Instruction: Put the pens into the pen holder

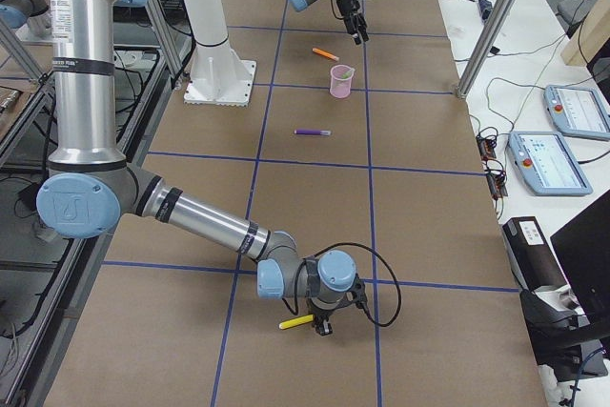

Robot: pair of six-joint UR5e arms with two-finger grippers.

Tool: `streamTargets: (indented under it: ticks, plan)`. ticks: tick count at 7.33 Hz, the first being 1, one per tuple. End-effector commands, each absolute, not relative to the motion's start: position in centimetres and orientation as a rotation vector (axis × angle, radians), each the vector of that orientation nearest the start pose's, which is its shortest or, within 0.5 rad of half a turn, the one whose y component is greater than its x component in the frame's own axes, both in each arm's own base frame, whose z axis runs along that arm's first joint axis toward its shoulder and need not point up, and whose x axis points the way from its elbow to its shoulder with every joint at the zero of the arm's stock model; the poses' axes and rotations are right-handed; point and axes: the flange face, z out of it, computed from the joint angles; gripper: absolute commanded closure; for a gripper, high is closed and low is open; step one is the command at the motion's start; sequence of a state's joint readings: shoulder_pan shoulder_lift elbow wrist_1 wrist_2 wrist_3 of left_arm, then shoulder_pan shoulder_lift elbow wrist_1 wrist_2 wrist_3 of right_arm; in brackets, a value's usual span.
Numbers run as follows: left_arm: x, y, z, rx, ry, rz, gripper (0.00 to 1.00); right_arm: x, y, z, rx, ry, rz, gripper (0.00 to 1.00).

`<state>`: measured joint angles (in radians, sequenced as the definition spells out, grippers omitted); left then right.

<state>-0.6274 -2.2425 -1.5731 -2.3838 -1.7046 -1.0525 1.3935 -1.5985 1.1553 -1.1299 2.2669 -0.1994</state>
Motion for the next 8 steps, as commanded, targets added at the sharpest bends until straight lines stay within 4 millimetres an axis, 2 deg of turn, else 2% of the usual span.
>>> streamTargets:
  ticks: [1, 3, 4, 5, 6, 7, 8]
  plan:
    - [47.8, -49.5, 16.7, 0.705, 1.296, 0.011, 0.01, -0.9, -44.8, 83.1, 0.014, -0.699, -0.365, 1.00]
    - [47.2, -50.3, 17.1, 0.661, 1.267, 0.019, 0.01, -1.1, -45.6, 81.9, 0.034, -0.703, -0.372, 1.00]
    - [45.0, -52.2, 17.7, 0.619, 1.247, 0.038, 0.01, -1.3, -46.2, 80.5, 0.060, -0.709, -0.375, 1.00]
    - [42.8, -53.3, 18.9, 0.593, 1.207, 0.097, 0.01, -1.4, -46.4, 79.5, 0.075, -0.738, -0.372, 1.00]
    - [41.6, -53.5, 20.4, 0.562, 1.173, 0.126, 0.01, -0.5, -45.8, 78.7, 0.094, -0.822, -0.348, 1.00]
    - [40.2, -53.4, 22.0, 0.528, 1.148, 0.155, 0.01, 1.5, -46.4, 76.4, 0.160, -0.832, -0.325, 1.00]
    - [39.8, -53.4, 23.7, 0.500, 1.118, 0.177, 0.01, 3.2, -46.7, 74.3, 0.210, -0.866, -0.296, 1.00]
